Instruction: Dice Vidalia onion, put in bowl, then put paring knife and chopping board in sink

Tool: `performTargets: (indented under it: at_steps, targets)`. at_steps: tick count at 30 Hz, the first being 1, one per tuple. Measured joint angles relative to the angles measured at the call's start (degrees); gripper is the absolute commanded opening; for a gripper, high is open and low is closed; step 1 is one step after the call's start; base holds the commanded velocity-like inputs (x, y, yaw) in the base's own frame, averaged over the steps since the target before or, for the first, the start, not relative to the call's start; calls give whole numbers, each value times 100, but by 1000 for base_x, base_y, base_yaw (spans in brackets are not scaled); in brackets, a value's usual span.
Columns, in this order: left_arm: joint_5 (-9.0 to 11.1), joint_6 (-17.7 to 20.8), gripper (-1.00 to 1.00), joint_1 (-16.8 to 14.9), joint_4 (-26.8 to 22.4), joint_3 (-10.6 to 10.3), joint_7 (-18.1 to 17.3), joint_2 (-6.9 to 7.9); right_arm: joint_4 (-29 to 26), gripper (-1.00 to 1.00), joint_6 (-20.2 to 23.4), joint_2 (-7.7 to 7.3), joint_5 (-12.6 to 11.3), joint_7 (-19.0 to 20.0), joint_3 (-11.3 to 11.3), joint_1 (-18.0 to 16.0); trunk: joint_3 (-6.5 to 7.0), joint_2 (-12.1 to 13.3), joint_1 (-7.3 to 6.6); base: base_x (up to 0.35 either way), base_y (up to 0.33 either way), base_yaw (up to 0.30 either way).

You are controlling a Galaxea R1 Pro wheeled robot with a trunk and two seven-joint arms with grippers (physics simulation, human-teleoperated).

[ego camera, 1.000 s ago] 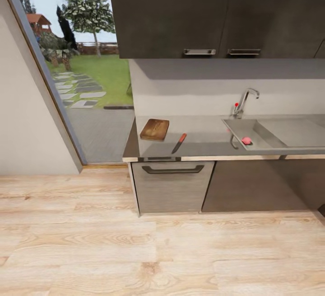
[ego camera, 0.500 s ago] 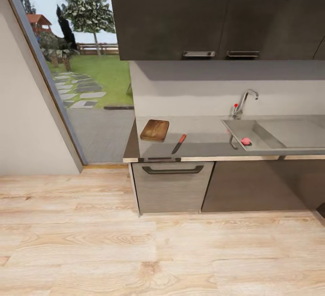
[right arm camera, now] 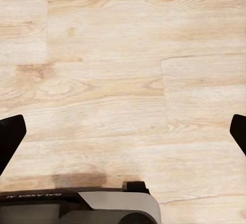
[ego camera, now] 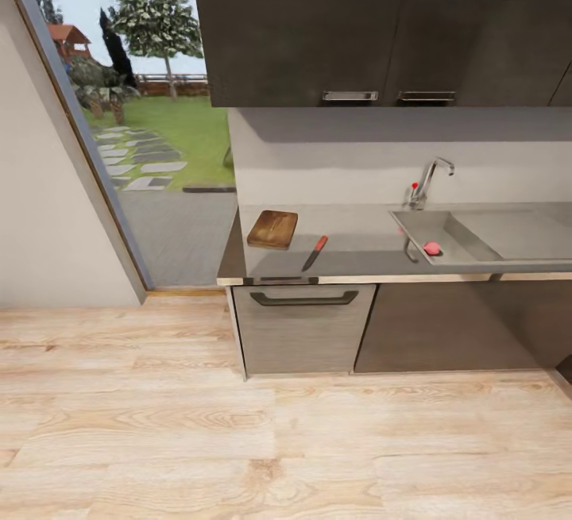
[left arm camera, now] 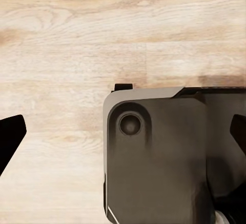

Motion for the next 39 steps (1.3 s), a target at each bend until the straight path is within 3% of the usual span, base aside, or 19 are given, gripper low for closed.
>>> performTargets:
  at_steps: [28,39]
  targets:
    - [0,0,100,0,-4,0,0,0,0,100,0,-1,0,-1,-7,0,1,0,0,0,0,0]
    - [-1,0,100,0,-6,0,0,0,0,100,-55,1,0,-1,-8,1,73,0,0,0,0,0]
